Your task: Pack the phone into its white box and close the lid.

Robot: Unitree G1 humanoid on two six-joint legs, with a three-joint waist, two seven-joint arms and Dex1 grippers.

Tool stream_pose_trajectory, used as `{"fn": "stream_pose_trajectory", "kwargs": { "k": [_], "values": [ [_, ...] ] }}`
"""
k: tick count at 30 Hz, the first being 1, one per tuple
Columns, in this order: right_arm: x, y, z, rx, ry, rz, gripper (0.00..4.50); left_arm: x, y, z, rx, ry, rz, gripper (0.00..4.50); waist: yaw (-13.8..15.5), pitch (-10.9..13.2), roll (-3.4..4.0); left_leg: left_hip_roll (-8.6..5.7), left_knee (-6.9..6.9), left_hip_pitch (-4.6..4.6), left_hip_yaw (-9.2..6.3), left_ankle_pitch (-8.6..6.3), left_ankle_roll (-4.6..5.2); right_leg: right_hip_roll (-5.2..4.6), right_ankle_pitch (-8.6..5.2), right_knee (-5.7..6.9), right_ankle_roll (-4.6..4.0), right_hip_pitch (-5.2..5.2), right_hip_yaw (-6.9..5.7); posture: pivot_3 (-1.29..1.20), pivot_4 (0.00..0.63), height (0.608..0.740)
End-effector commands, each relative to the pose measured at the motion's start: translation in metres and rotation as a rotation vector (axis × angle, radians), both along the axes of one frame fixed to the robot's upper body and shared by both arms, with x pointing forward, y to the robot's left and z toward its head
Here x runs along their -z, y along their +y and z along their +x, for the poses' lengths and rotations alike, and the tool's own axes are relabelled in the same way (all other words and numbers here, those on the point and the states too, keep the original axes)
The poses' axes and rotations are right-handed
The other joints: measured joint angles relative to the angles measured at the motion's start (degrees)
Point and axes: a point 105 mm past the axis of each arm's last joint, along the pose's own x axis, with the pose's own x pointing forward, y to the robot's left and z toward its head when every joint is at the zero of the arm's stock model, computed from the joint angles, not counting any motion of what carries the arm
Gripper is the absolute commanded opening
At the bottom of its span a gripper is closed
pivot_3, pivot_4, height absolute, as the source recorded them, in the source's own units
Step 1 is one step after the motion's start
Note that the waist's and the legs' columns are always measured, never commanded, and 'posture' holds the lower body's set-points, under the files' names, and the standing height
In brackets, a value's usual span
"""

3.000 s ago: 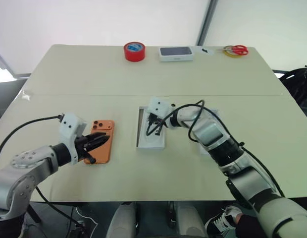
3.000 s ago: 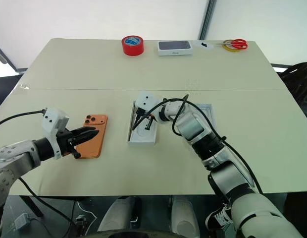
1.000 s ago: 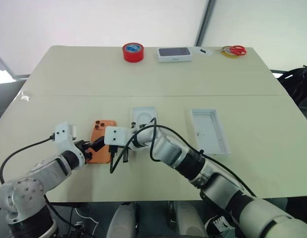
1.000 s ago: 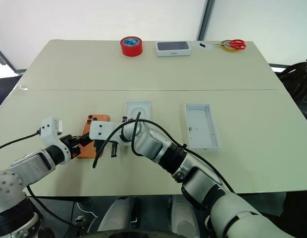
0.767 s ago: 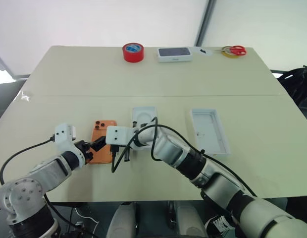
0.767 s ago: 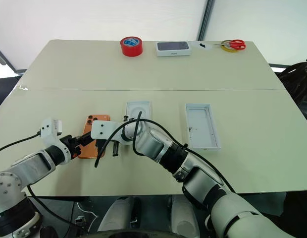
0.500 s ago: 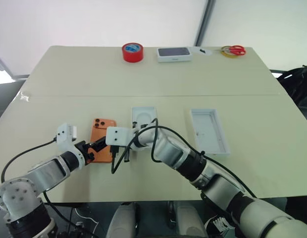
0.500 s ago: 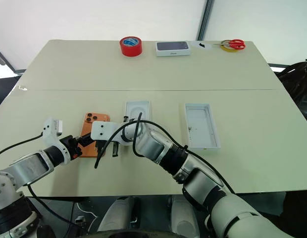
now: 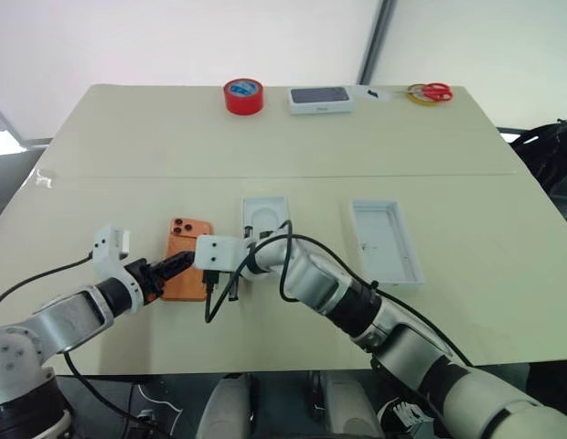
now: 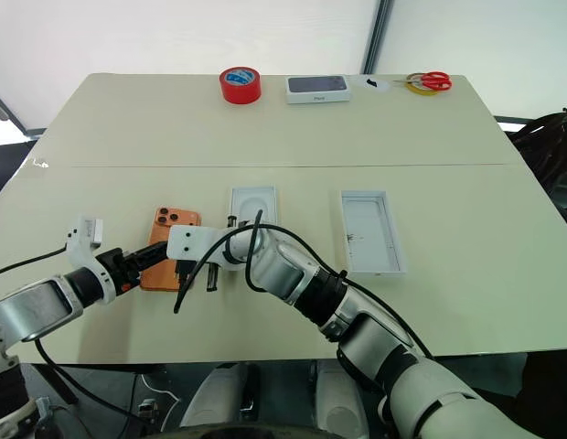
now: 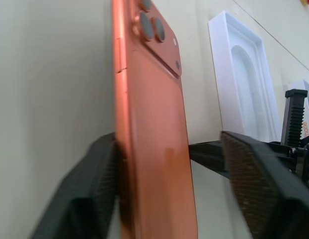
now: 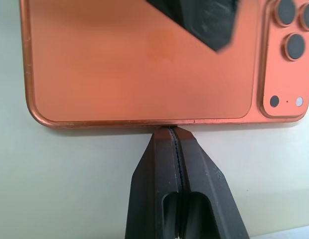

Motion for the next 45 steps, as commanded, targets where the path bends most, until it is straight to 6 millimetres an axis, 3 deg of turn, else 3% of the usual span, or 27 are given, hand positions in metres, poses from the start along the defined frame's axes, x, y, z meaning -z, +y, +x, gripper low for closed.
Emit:
{"fn": "stream_pose_trajectory", "kwargs": {
  "k": [1, 2, 10, 13, 18, 22, 25, 29, 35, 40, 45],
  "values": [
    [-0.002, 0.002, -0.005, -0.015, -0.004, 0.008, 0.0, -0.009, -0.004, 0.0, 0.019, -0.031, -0.023, 1.36, -0.01, 0.0, 0.0, 0.0, 0.0, 0.0, 0.0, 0.0, 0.0, 0.0, 0.0, 0.0, 0.0, -0.01, 0.0, 0.0, 0.15, 0.738],
    [-0.002, 0.002, -0.004, -0.012, -0.004, 0.008, 0.0, -0.008, -0.004, 0.0, 0.018, -0.025, -0.022, 0.93, 0.0, 0.0, 0.0, 0.0, -0.01, -0.01, 0.0, 0.0, 0.0, 0.0, 0.0, 0.0, 0.0, -0.02, 0.0, 0.0, 0.15, 0.738],
    [-0.013, -0.008, 0.005, 0.025, -0.029, 0.028, 0.0, -0.004, -0.005, -0.001, -0.001, -0.005, -0.069, 0.93, 0.14, 0.01, 0.02, 0.0, -0.07, -0.04, 0.02, 0.01, -0.02, -0.02, -0.01, -0.02, -0.04, -0.14, 0.0, 0.0, 0.15, 0.738],
    [-0.027, -0.016, 0.01, 0.048, -0.041, 0.064, 0.0, -0.006, -0.003, 0.0, -0.026, -0.012, -0.106, 0.06, 0.18, 0.01, 0.01, -0.01, -0.06, -0.07, 0.02, 0.01, -0.03, -0.05, -0.01, -0.03, -0.05, -0.14, 0.0, 0.0, 0.15, 0.738],
    [-0.064, -0.032, 0.009, 0.047, -0.043, 0.207, 0.0, -0.023, 0.004, 0.006, -0.102, -0.068, -0.204, 0.02, 0.14, 0.03, 0.01, 0.01, -0.1, -0.16, 0.03, 0.02, -0.03, -0.04, -0.01, -0.03, -0.06, -0.23, -0.01, 0.0, 0.15, 0.738],
    [-0.096, -0.058, 0.013, 0.091, -0.044, 0.369, 0.0, -0.045, 0.001, 0.016, -0.139, -0.14, -0.293, 0.02, 0.41, 0.03, 0.01, 0.01, -0.13, -0.17, 0.03, 0.02, -0.04, -0.04, -0.01, -0.06, -0.07, -0.21, -0.02, 0.0, 0.15, 0.738],
    [-0.106, -0.091, 0.017, 0.132, 0.013, 0.408, 0.0, -0.061, -0.023, 0.023, -0.091, -0.192, -0.34, 0.02, 0.8, 0.04, 0.01, -0.04, -0.1, -0.18, 0.04, 0.02, -0.03, -0.1, -0.01, -0.12, -0.08, -0.13, -0.04, 0.0, 0.15, 0.738],
    [-0.106, -0.137, 0.017, 0.171, 0.144, 0.45, 0.0, -0.068, -0.062, 0.03, -0.016, -0.215, -0.412, 0.02, 1.7, 0.02, -0.03, -0.25, -0.05, -0.17, 0.05, 0.01, 0.02, -0.28, -0.02, -0.21, -0.09, -0.01, -0.05, 0.0, 0.15, 0.738],
    [-0.085, -0.2, 0.01, 0.242, 0.185, 0.432, 0.0, -0.045, -0.112, 0.043, 0.064, -0.145, -0.459, 0.02, 1.45, 0.05, -0.06, -0.51, -0.06, -0.17, 0.09, -0.1, 0.26, -0.32, -0.03, -0.29, -0.05, 0.09, -0.04, 0.0, 0.15, 0.738],
    [-0.075, -0.231, 0.008, 0.344, 0.174, 0.417, 0.0, -0.028, -0.127, 0.051, 0.083, -0.104, -0.455, 0.02, 1.49, 0.07, -0.05, -0.47, -0.04, -0.11, 0.17, -0.11, 0.29, -0.24, -0.05, -0.28, -0.02, 0.07, -0.03, 0.0, 0.15, 0.738],
    [-0.067, -0.243, 0.006, 0.386, 0.17, 0.398, 0.0, -0.025, -0.13, 0.058, 0.081, -0.092, -0.46, 0.02, 1.64, 0.08, -0.06, -0.21, 0.14, -0.12, 0.13, -0.11, 0.29, -0.21, -0.07, -0.25, -0.04, 0.13, -0.04, 0.0, 0.15, 0.738]
  ]
}}
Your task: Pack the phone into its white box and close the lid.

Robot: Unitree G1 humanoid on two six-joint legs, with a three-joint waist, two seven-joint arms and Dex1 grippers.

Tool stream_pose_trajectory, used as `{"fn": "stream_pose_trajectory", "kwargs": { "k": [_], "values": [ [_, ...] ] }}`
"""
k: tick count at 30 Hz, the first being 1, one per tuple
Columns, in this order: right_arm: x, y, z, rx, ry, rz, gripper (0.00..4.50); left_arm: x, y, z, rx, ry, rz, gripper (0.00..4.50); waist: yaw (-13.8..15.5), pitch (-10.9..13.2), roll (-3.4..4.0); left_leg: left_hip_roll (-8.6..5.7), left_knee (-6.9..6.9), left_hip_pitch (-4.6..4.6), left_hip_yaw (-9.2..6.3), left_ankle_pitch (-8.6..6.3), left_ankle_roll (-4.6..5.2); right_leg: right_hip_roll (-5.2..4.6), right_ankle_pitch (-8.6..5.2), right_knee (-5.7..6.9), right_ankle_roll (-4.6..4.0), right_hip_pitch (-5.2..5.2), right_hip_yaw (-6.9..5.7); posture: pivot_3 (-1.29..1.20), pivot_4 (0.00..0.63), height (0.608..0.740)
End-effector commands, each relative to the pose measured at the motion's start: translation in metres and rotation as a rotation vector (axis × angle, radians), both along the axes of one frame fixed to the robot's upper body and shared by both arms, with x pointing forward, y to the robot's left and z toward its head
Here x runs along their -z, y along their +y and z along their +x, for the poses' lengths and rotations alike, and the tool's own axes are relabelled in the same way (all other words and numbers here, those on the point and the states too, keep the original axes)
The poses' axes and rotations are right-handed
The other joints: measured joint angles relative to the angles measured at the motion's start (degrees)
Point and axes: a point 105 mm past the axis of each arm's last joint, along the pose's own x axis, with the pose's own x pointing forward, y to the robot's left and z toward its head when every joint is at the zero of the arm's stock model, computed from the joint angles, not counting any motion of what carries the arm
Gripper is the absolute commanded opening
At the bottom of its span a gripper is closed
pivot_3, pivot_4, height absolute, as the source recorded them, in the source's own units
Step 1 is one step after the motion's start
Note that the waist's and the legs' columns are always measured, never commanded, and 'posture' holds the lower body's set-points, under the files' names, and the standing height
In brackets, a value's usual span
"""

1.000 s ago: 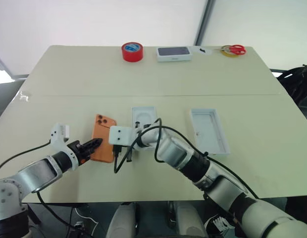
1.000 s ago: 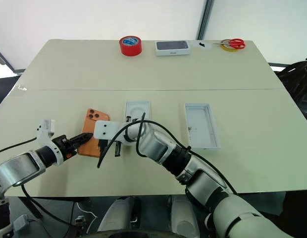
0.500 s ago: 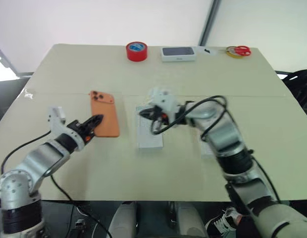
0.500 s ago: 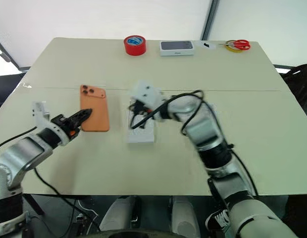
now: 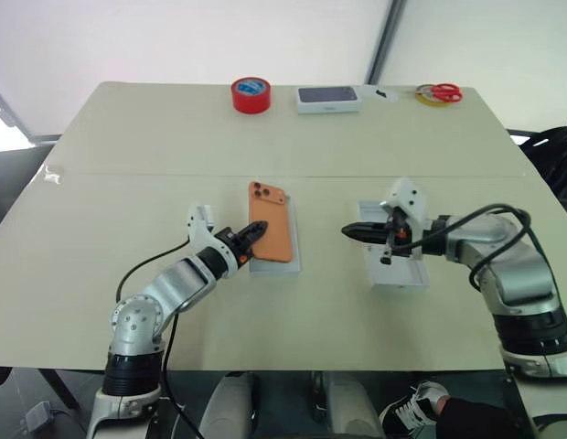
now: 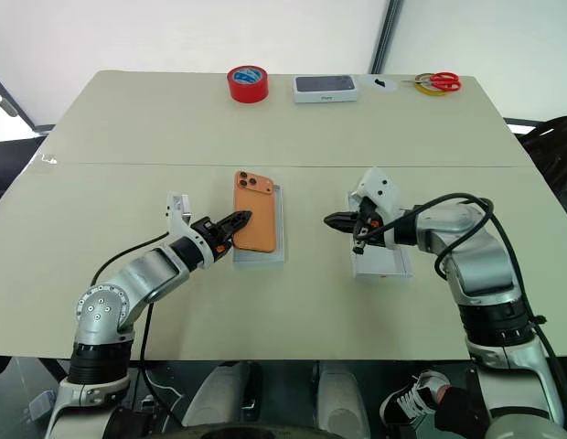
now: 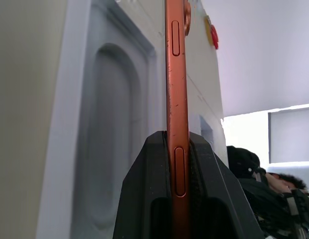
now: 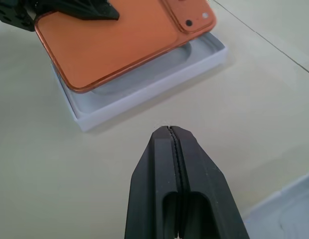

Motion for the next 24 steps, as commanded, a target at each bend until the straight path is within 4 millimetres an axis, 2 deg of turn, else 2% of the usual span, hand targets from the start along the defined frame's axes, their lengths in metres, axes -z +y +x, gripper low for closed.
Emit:
{"fn": "stream_pose_trajectory", "kwargs": {
  "k": [1, 19, 21, 22, 24],
  "values": [
    [-0.011, -0.002, -0.002, -0.003, -0.063, 0.004, 0.0, -0.016, -0.006, 0.003, 0.024, -0.07, -0.022, 0.02, 0.01, 0.0, 0.0, 0.0, 0.03, 0.0, 0.01, 0.0, 0.0, 0.0, -0.01, -0.01, 0.01, 0.02, 0.0, 0.0, 0.15, 0.738],
    [-0.013, 0.008, 0.003, -0.029, -0.11, 0.022, 0.0, -0.008, -0.014, 0.007, 0.066, -0.056, 0.044, 0.02, 0.04, 0.01, -0.01, -0.02, 0.04, -0.03, -0.03, -0.01, 0.02, -0.01, -0.02, -0.04, 0.04, 0.04, 0.0, 0.0, 0.15, 0.738],
    [-0.012, 0.009, 0.003, -0.029, -0.111, 0.022, 0.0, -0.009, -0.015, 0.006, 0.069, -0.061, 0.048, 1.0, 0.04, 0.01, -0.01, -0.02, 0.04, -0.03, -0.03, -0.01, 0.02, -0.01, -0.02, -0.04, 0.05, 0.04, 0.0, 0.0, 0.15, 0.738],
    [-0.012, 0.009, 0.003, -0.03, -0.112, 0.021, 0.0, -0.009, -0.015, 0.006, 0.07, -0.063, 0.049, 1.3, 0.04, 0.01, -0.01, -0.02, 0.04, -0.03, -0.03, -0.01, 0.02, -0.02, -0.02, -0.04, 0.05, 0.04, 0.0, 0.0, 0.15, 0.738],
    [-0.012, 0.01, 0.003, -0.032, -0.114, 0.021, 0.0, -0.013, -0.013, 0.004, 0.071, -0.075, 0.049, 2.41, 0.04, 0.01, -0.01, -0.02, 0.04, -0.03, -0.03, -0.01, 0.02, -0.02, -0.02, -0.04, 0.04, 0.04, 0.01, 0.0, 0.15, 0.738]
  ]
}}
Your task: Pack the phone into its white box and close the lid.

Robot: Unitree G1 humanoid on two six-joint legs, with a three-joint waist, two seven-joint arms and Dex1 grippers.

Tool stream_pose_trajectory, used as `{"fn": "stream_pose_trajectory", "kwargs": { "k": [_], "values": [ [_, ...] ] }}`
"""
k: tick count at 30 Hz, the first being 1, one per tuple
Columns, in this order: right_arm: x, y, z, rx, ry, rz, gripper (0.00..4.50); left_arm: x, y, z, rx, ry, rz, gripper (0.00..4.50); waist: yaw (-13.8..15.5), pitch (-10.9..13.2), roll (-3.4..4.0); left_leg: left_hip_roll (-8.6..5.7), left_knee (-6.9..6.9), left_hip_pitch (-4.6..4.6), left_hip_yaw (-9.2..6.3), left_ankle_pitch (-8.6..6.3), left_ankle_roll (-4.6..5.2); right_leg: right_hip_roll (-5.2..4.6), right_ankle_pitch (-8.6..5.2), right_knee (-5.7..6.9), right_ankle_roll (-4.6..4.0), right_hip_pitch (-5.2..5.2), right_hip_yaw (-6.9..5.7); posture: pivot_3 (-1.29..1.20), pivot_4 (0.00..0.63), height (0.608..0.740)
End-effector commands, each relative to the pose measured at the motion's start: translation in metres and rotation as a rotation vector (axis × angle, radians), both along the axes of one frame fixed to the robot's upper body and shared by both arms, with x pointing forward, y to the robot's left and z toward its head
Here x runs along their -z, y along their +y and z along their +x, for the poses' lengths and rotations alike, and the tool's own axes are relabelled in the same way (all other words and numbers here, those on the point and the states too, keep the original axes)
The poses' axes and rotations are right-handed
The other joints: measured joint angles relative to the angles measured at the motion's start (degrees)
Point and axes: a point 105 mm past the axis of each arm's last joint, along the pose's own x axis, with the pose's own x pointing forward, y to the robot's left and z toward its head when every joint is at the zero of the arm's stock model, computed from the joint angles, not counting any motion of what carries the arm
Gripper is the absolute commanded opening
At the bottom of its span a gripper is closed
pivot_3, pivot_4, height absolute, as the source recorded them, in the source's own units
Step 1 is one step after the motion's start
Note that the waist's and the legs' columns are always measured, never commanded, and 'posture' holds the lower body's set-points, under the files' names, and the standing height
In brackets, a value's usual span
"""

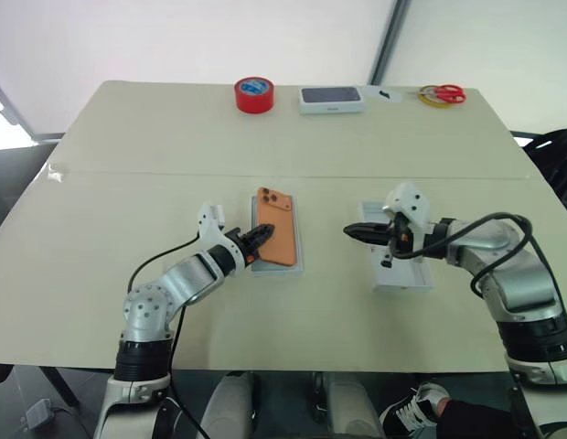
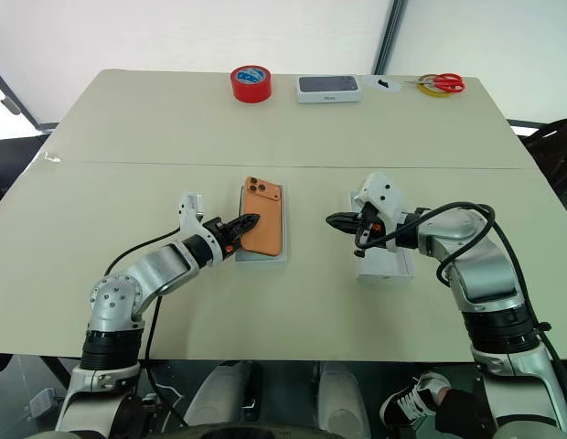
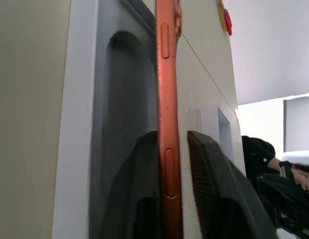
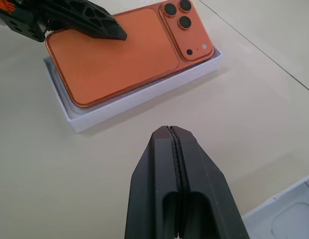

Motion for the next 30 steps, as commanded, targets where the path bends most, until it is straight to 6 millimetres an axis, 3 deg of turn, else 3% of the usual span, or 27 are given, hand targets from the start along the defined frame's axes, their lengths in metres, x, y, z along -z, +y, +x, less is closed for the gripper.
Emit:
{"fn": "stream_pose_trajectory", "kwargs": {
  "k": [1, 3, 9, 15, 18, 21, 24, 30],
  "values": [
    [-0.012, 0.003, 0.002, -0.013, -0.05, 0.015, 0.0, -0.024, 0.0, -0.003, 0.019, -0.094, -0.013, 2.88, 0.0, 0.0, 0.0, 0.0, 0.0, 0.0, 0.0, 0.0, 0.0, 0.0, 0.0, 0.0, 0.0, 0.0, 0.0, 0.0, 0.15, 0.738],
    [-0.012, 0.003, 0.002, -0.013, -0.053, 0.011, 0.0, -0.029, 0.006, -0.006, 0.022, -0.118, 0.001, 3.92, -0.02, 0.0, 0.0, 0.0, 0.0, 0.0, 0.0, 0.0, 0.0, -0.01, 0.0, 0.0, 0.0, 0.0, 0.0, 0.0, 0.15, 0.738],
    [-0.012, 0.003, 0.008, 0.005, -0.072, -0.014, 0.0, -0.046, 0.03, -0.017, 0.031, -0.202, 0.122, 3.92, -0.13, 0.02, 0.02, 0.1, 0.0, 0.03, 0.0, 0.0, 0.0, 0.06, 0.0, 0.05, 0.0, -0.02, -0.01, 0.0, 0.15, 0.738],
    [-0.009, 0.009, 0.026, 0.066, -0.089, -0.076, 0.0, -0.053, 0.06, -0.025, 0.013, -0.266, 0.273, 3.92, -0.09, 0.02, 0.04, 0.11, -0.01, 0.03, 0.02, 0.0, -0.02, 0.04, -0.01, 0.02, -0.02, -0.03, -0.01, 0.0, 0.15, 0.738],
    [-0.003, 0.017, 0.036, 0.113, -0.066, -0.097, 0.0, -0.034, 0.082, -0.019, -0.048, -0.241, 0.486, 3.11, -0.11, 0.03, 0.05, 0.1, -0.04, 0.02, 0.03, -0.01, -0.02, 0.05, -0.01, 0.01, -0.03, -0.04, -0.01, 0.0, 0.15, 0.738],
    [0.006, 0.031, 0.04, 0.111, -0.059, -0.148, 0.0, -0.031, 0.087, -0.009, -0.086, -0.272, 0.589, 1.61, -0.02, 0.04, 0.06, 0.11, -0.04, 0.02, 0.07, 0.0, -0.02, 0.08, -0.01, 0.01, -0.04, -0.06, -0.01, 0.0, 0.15, 0.738],
    [0.015, 0.043, 0.048, 0.138, -0.071, -0.206, 0.0, -0.026, 0.079, 0.002, -0.089, -0.299, 0.676, 0.07, 0.14, 0.03, 0.06, 0.09, -0.03, -0.04, 0.04, 0.0, -0.03, 0.06, -0.01, -0.01, -0.04, -0.06, -0.01, 0.0, 0.15, 0.738],
    [0.027, 0.068, 0.061, 0.193, -0.097, -0.237, 0.0, -0.002, 0.057, 0.019, -0.064, -0.268, 0.804, 0.02, -0.11, 0.03, 0.05, -0.01, -0.07, -0.07, 0.05, 0.0, -0.02, 0.03, 0.01, -0.02, -0.01, -0.09, 0.0, 0.0, 0.15, 0.738]
  ]
}}
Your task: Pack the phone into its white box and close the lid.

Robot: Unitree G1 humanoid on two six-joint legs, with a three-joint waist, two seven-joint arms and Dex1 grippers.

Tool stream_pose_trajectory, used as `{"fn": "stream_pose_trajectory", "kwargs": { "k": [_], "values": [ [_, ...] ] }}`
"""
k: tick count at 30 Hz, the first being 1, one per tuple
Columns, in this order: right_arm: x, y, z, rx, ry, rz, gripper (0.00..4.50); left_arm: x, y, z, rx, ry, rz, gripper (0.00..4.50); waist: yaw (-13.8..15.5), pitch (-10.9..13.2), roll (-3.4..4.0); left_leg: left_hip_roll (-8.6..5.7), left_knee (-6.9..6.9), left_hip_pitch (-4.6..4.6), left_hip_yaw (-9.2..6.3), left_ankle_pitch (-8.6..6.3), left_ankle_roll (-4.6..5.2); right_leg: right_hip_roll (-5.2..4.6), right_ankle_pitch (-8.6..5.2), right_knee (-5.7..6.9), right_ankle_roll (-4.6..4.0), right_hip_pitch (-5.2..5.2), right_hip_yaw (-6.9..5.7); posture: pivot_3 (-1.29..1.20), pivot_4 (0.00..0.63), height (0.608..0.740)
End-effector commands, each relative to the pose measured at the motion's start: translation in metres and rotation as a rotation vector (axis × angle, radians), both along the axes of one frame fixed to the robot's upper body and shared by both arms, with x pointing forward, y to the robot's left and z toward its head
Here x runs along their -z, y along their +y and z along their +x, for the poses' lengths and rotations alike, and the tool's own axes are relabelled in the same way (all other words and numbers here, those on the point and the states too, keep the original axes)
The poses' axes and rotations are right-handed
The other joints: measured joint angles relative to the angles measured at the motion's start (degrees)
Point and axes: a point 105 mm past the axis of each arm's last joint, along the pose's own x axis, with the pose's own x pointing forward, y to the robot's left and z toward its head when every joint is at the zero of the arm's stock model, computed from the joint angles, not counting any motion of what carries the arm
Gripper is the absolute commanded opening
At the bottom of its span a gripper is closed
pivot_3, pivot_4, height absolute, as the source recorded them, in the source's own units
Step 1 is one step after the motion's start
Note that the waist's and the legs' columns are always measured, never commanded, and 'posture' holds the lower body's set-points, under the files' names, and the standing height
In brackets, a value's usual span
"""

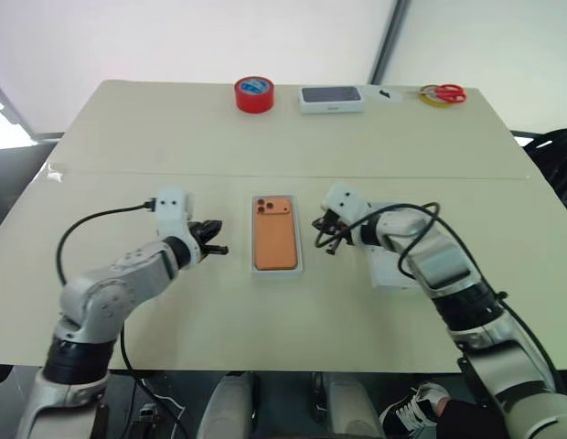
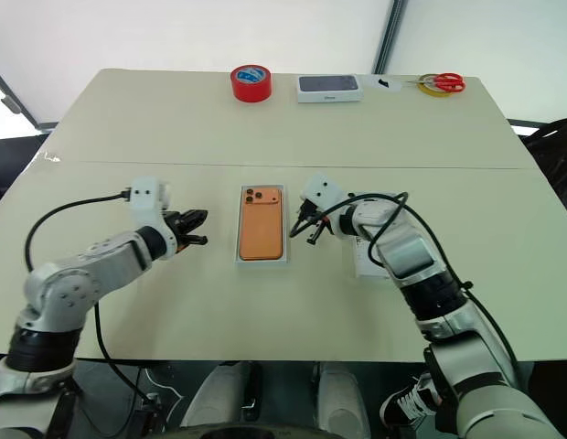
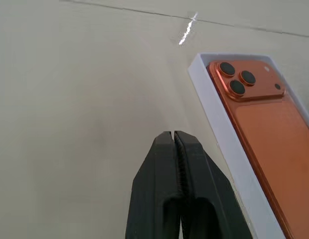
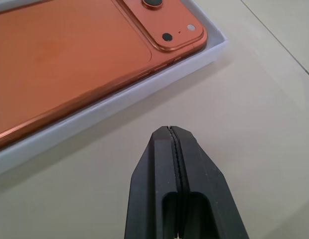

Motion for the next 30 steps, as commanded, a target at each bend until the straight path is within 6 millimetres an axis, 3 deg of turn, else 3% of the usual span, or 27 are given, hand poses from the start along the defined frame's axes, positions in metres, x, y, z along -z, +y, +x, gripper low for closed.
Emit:
{"fn": "stream_pose_trajectory", "kwargs": {
  "k": [1, 8, 13, 22, 26, 30],
  "values": [
    [-0.005, 0.014, 0.006, 0.007, -0.051, -0.003, 0.0, 0.004, -0.011, 0.009, -0.009, -0.001, 0.033, 0.02, -0.03, 0.0, 0.0, 0.0, -0.02, 0.0, -0.01, 0.0, 0.0, 0.01, 0.0, 0.01, 0.01, -0.01, -0.01, 0.0, 0.15, 0.738],
    [-0.002, 0.031, 0.0, -0.027, -0.041, 0.022, 0.0, 0.012, -0.048, 0.006, 0.105, 0.04, 0.013, 0.02, -0.03, 0.0, 0.0, -0.04, -0.01, 0.0, -0.03, 0.01, 0.01, 0.01, 0.1, 0.12, 0.19, -0.05, -0.01, 0.0, 0.15, 0.738],
    [-0.002, 0.023, -0.011, -0.055, -0.019, 0.008, 0.0, 0.01, -0.074, -0.005, 0.23, 0.057, -0.026, 0.02, 0.06, 0.0, 0.0, -0.02, 0.02, 0.02, -0.09, 0.01, 0.01, 0.0, 0.08, 0.13, 0.18, 0.0, -0.03, 0.0, 0.15, 0.738],
    [-0.003, -0.023, -0.049, -0.075, 0.054, -0.066, 0.0, 0.007, -0.134, -0.028, 0.496, 0.11, -0.063, 0.02, 0.23, -0.01, -0.01, -0.34, 0.08, -0.03, -0.16, -0.13, 0.26, -0.31, -0.04, 0.06, 0.43, 0.11, -0.05, 0.0, 0.15, 0.738],
    [-0.004, -0.054, -0.061, -0.004, 0.081, -0.109, 0.0, 0.004, -0.168, -0.042, 0.628, 0.137, -0.101, 0.02, 1.01, 0.0, -0.01, -0.36, 0.09, -0.06, -0.18, -0.15, 0.29, -0.32, -0.11, 0.05, 0.53, 0.11, -0.07, 0.0, 0.15, 0.738],
    [-0.003, -0.073, -0.07, 0.053, 0.105, -0.131, 0.0, 0.003, -0.18, -0.047, 0.677, 0.159, -0.117, 0.02, 1.47, 0.0, -0.01, -0.34, 0.1, -0.05, -0.17, -0.15, 0.29, -0.31, -0.2, 0.06, 0.38, 0.1, -0.08, 0.0, 0.15, 0.738]
  ]
}}
